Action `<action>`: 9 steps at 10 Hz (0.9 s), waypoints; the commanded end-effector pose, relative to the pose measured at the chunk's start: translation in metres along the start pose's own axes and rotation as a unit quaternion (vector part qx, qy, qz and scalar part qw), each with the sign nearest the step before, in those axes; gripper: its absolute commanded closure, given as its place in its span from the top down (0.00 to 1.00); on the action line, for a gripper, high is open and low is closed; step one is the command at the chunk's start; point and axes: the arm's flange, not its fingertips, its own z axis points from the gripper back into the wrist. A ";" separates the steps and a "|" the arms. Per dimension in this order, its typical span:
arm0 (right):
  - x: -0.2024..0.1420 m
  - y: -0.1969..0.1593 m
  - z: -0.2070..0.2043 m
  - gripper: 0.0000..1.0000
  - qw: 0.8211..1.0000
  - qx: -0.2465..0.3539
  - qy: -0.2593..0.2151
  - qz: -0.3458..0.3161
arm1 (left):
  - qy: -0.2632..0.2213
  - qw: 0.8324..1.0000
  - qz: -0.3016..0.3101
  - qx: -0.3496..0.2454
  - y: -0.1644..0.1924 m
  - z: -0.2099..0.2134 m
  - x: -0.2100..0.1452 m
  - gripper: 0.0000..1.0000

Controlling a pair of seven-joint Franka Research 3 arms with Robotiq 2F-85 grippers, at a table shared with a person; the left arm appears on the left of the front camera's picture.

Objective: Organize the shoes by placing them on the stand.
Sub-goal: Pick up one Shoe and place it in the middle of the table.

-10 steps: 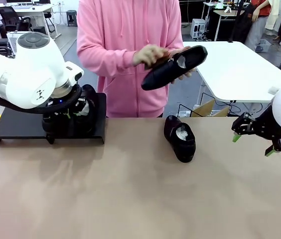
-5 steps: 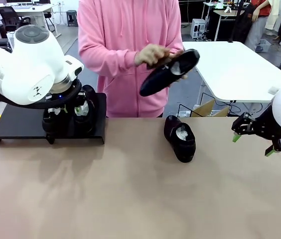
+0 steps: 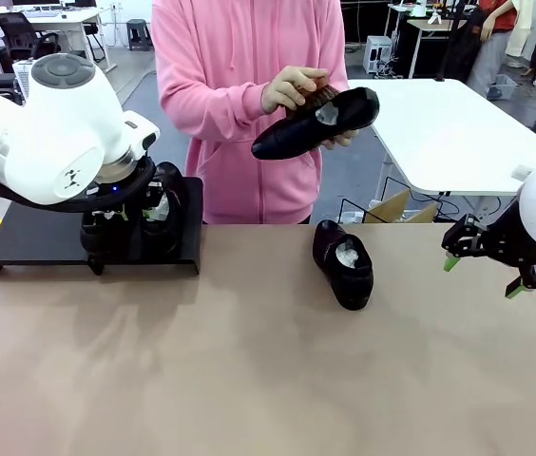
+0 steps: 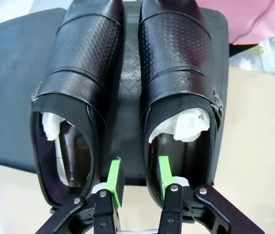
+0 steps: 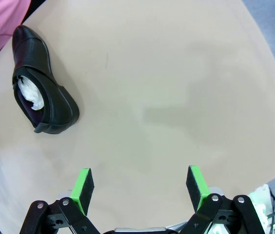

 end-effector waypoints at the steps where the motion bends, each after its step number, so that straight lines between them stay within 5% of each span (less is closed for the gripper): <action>1: 0.002 0.000 0.000 1.00 1.000 0.009 0.000 0.006 | -0.007 1.000 -0.003 -0.003 -0.001 0.004 0.005 0.40; 5: 0.002 0.000 0.000 1.00 1.000 0.009 0.000 0.006 | -0.004 1.000 0.000 -0.002 -0.001 0.003 0.003 0.40; 9: 0.002 0.000 0.000 1.00 1.000 0.009 0.000 0.006 | 0.012 0.997 -0.002 -0.080 0.011 0.111 -0.011 0.40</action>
